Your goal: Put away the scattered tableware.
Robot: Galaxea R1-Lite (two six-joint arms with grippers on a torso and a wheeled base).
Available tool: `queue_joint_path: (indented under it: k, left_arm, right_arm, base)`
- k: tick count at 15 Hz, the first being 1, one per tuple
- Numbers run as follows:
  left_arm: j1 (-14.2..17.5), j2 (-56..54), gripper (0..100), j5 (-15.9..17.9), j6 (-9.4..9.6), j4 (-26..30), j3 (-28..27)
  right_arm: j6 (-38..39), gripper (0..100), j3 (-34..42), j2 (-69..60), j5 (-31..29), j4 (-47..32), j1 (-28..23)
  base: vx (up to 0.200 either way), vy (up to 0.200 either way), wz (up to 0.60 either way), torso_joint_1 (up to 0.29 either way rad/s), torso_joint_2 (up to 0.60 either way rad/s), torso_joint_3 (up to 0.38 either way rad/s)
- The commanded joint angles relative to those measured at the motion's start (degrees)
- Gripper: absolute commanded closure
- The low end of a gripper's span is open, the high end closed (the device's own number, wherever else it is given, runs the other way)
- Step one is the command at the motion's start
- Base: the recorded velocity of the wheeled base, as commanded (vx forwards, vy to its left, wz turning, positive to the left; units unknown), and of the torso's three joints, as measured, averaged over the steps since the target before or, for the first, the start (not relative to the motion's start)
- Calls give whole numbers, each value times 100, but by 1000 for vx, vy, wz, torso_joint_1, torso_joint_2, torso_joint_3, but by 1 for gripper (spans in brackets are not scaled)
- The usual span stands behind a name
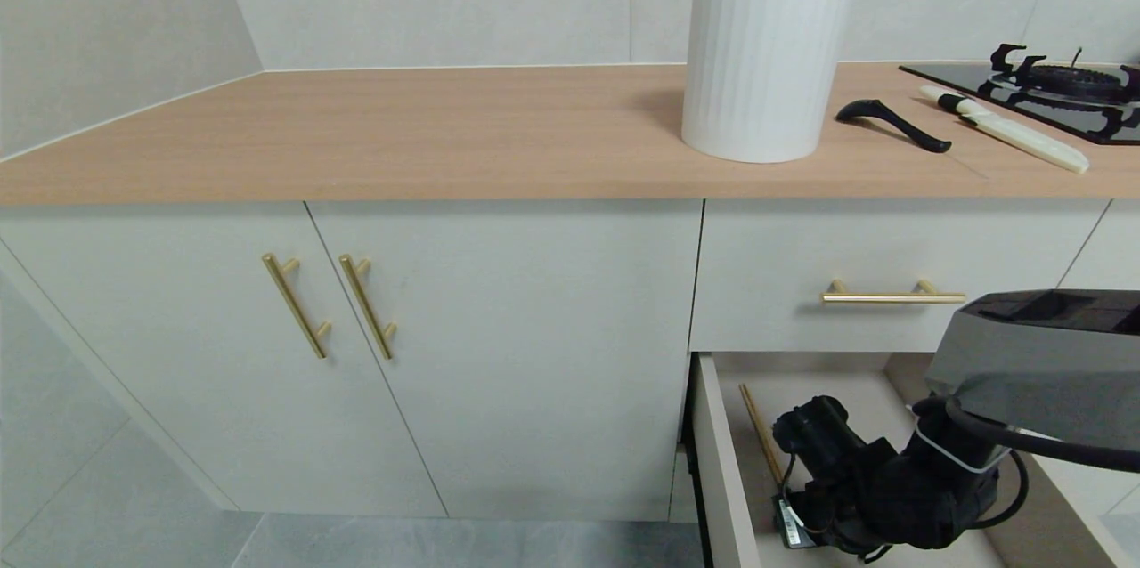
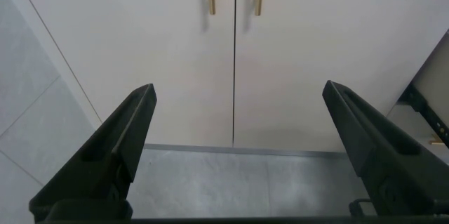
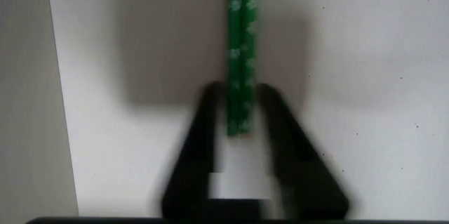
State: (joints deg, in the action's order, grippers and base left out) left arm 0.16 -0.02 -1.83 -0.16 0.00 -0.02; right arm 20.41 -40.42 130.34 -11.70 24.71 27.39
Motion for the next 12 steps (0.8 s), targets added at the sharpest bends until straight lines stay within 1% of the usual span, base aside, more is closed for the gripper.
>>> queue_joint_path:
  k: [1,3,6,7,8,10,11,12]
  left_arm:
    - [2,2,0,-2,-2,0,2]
    - [2,2,0,-2,-2,0,2]
    - [2,2,0,-2,-2,0,2]
    - [2,2,0,-2,-11,0,2]
    - [2,2,0,-2,-2,0,2]
    - [2,2,0,-2,-2,-9,2]
    - [2,2,0,-2,-2,0,2]
    - [2,2,0,-2,-2,0,2]
  right_arm:
    - [-2,0,8,-44,1,7,3]
    - [-10,0,61,-185,1,-1,3]
    - [-72,0,298,-1239,54,-98,-6]
    - [-81,0,289,-1723,63,-441,-23]
    - [-142,0,193,-2285,89,-1012,-59]
    - [-300,0,-229,-3463,432,-2330,-296]
    - [-300,0,-563,-3955,529,-3016,-463]
    - [-300,0,-642,-4052,537,-3183,-507]
  base:
    - [0,0,0,0,0,0]
    - [0,0,0,0,0,0]
    - [0,0,0,0,0,0]
    - [0,0,0,0,0,0]
    - [0,0,0,0,0,0]
    - [0,0,0,0,0,0]
    - [0,0,0,0,0,0]
    - [0,0,0,0,0,0]
